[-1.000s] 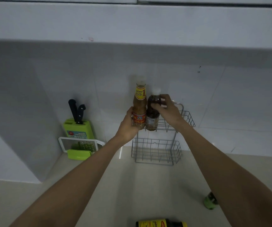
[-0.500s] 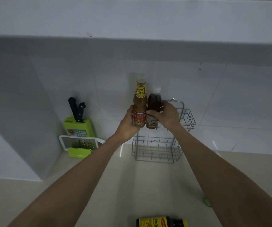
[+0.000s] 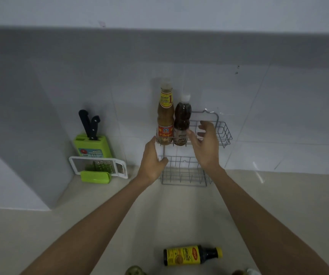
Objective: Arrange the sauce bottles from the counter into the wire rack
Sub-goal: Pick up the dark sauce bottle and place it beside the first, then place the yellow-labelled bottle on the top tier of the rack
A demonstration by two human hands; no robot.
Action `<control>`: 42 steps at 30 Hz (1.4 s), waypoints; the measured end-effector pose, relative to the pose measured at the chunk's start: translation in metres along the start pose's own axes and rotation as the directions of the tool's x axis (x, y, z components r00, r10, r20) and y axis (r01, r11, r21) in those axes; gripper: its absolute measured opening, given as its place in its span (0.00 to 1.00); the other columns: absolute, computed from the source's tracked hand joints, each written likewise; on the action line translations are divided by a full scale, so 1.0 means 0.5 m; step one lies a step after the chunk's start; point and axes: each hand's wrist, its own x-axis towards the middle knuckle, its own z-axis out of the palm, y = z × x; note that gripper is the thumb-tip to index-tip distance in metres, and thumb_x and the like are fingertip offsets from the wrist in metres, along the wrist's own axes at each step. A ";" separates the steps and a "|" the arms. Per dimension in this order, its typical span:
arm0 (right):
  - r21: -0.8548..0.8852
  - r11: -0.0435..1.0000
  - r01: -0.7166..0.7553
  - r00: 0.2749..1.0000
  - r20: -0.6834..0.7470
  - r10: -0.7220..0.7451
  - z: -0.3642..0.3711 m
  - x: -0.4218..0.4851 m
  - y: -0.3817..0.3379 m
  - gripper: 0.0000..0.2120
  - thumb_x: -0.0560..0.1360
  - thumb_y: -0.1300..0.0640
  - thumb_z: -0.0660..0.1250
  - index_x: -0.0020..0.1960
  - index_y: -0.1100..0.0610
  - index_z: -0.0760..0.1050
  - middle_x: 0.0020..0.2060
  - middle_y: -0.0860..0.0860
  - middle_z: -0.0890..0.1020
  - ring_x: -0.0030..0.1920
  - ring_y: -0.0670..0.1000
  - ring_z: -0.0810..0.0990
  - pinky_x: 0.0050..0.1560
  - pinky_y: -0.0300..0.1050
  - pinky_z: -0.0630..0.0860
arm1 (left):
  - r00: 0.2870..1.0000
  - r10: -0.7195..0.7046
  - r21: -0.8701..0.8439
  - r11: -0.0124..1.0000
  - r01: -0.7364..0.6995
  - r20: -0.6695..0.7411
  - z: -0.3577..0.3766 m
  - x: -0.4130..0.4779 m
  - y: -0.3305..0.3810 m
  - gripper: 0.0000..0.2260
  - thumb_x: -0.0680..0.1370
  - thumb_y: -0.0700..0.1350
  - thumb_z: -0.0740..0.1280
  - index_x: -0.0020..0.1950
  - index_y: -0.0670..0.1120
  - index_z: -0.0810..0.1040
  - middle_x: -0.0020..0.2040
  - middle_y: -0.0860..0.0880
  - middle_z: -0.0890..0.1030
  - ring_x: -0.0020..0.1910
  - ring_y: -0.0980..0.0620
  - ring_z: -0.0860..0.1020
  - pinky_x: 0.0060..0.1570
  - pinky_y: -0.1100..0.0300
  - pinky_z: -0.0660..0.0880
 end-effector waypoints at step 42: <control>-0.169 0.851 -0.497 0.792 0.312 0.525 -0.050 -0.283 0.213 0.23 0.72 0.40 0.69 0.60 0.54 0.73 0.49 0.48 0.80 0.49 0.49 0.79 0.49 0.44 0.75 | 0.900 -0.266 0.310 0.938 0.158 0.345 0.099 -0.169 -0.174 0.15 0.63 0.50 0.76 0.47 0.51 0.78 0.43 0.52 0.82 0.43 0.53 0.80 0.41 0.62 0.75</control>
